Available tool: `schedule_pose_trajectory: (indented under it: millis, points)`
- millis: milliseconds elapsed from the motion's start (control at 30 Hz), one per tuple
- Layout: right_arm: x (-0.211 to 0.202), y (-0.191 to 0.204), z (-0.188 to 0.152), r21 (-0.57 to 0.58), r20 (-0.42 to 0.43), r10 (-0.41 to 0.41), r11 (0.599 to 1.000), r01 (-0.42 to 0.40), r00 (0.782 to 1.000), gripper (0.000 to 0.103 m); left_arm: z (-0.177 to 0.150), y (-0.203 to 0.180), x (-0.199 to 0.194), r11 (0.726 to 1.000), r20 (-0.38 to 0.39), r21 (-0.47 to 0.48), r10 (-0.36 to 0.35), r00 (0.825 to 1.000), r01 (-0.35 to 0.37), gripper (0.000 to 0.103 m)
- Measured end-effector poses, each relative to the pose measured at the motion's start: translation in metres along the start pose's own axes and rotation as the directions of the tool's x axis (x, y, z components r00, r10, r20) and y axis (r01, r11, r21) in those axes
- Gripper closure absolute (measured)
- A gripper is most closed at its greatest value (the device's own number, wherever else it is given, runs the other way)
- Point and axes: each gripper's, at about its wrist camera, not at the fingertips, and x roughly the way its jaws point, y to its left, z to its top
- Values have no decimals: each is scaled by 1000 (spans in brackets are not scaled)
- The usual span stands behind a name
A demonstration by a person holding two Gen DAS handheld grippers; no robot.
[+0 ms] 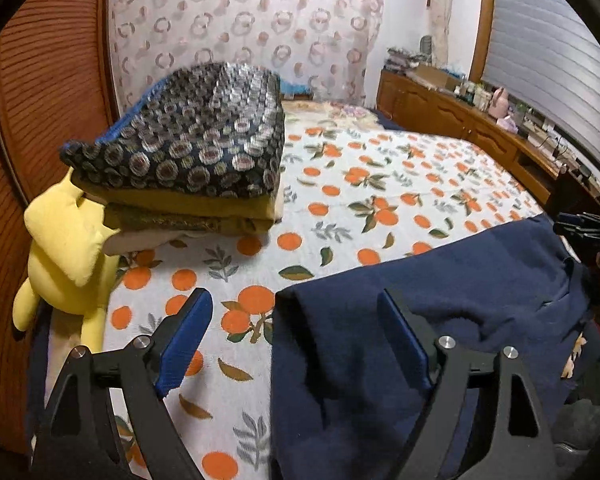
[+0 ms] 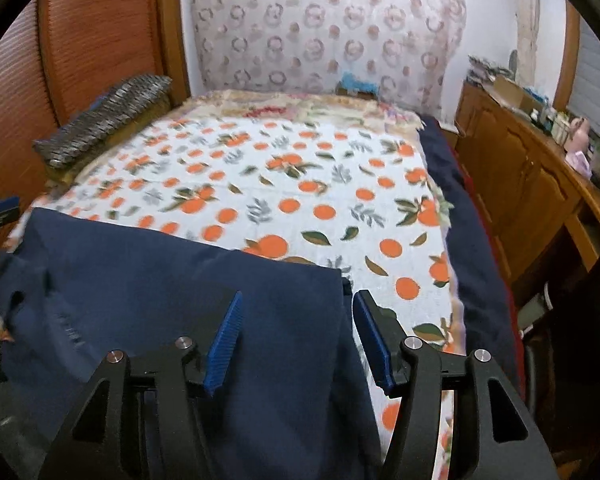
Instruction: Fold small clothes
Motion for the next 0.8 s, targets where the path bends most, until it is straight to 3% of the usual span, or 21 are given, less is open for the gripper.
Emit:
schedule_pose_trajectory:
  millis: [233, 500, 800]
  points:
    - [21, -8, 5, 25, -57, -5, 1000, 7, 998, 43, -2, 3, 18, 1000, -52, 2, 1, 999, -1, 18]
    - [30, -19, 3, 67, -81, 29, 997, -24, 996, 32, -7, 7, 31, 1000, -91, -18, -8, 996, 7, 18]
    - [28, -20, 1, 97, -124, -13, 995, 25, 992, 27, -10, 10, 34, 999, -91, -26, -23, 996, 21, 18]
